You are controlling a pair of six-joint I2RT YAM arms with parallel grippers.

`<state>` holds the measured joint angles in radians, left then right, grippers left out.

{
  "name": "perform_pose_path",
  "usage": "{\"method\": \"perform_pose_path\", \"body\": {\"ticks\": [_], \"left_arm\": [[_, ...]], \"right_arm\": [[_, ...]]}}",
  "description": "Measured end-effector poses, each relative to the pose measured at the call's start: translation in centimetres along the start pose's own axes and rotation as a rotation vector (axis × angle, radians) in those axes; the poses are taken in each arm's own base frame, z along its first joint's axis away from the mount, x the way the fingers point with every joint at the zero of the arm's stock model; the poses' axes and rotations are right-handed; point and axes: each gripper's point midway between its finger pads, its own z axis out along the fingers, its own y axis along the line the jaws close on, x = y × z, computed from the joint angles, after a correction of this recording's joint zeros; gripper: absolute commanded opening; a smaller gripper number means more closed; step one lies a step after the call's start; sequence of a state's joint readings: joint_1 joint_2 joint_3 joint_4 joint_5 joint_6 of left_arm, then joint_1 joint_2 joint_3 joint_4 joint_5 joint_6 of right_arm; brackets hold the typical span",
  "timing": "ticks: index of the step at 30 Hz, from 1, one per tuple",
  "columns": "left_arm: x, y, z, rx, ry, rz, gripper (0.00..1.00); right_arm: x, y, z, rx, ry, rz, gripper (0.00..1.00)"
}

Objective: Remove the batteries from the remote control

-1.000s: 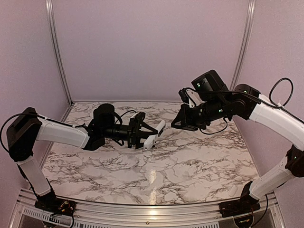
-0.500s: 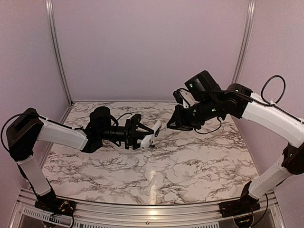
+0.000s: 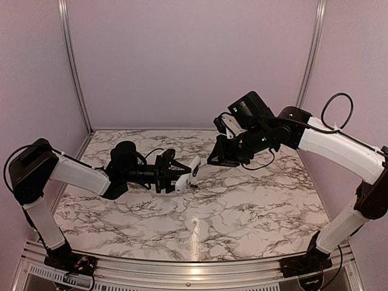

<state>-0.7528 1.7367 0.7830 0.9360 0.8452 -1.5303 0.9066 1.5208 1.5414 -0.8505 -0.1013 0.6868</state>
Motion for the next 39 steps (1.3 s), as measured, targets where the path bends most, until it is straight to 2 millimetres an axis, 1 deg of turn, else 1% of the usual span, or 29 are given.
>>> {"method": "perform_pose_path", "body": {"ticks": [5,9,13,19,22,28,32,39], "left_arm": [[-0.4,0.1,-0.1,0.011,-0.007,0.005,0.00],[-0.8,0.5,-0.4,0.025,-0.018,-0.003,0.00],[-1.0,1.9,-1.1,0.048,-0.031,-0.037,0.00],[-1.2,4.8,-2.1,0.036,-0.053,-0.146,0.00],[-1.4,5.6,-2.6,0.030,-0.066,-0.191,0.00],[-1.8,7.7,-3.6,0.006,-0.099,-0.278,0.00],[-1.9,8.8,-4.1,-0.012,-0.115,-0.320,0.00],[-2.1,9.1,-4.4,-0.015,-0.121,-0.333,0.00]], "right_arm": [[-0.4,-0.1,0.2,-0.009,-0.005,-0.004,0.00],[-0.6,-0.3,0.8,-0.018,-0.007,-0.013,0.00],[-0.5,-0.6,2.1,-0.024,0.005,-0.020,0.00],[-0.3,-1.0,4.5,-0.031,0.033,-0.034,0.00],[-0.2,-1.2,5.9,-0.035,0.049,-0.042,0.00],[0.4,-1.3,7.8,-0.043,0.084,-0.053,0.00],[0.6,-1.3,8.4,-0.051,0.095,-0.056,0.00],[0.8,-1.1,8.6,-0.068,0.109,-0.065,0.00]]}}
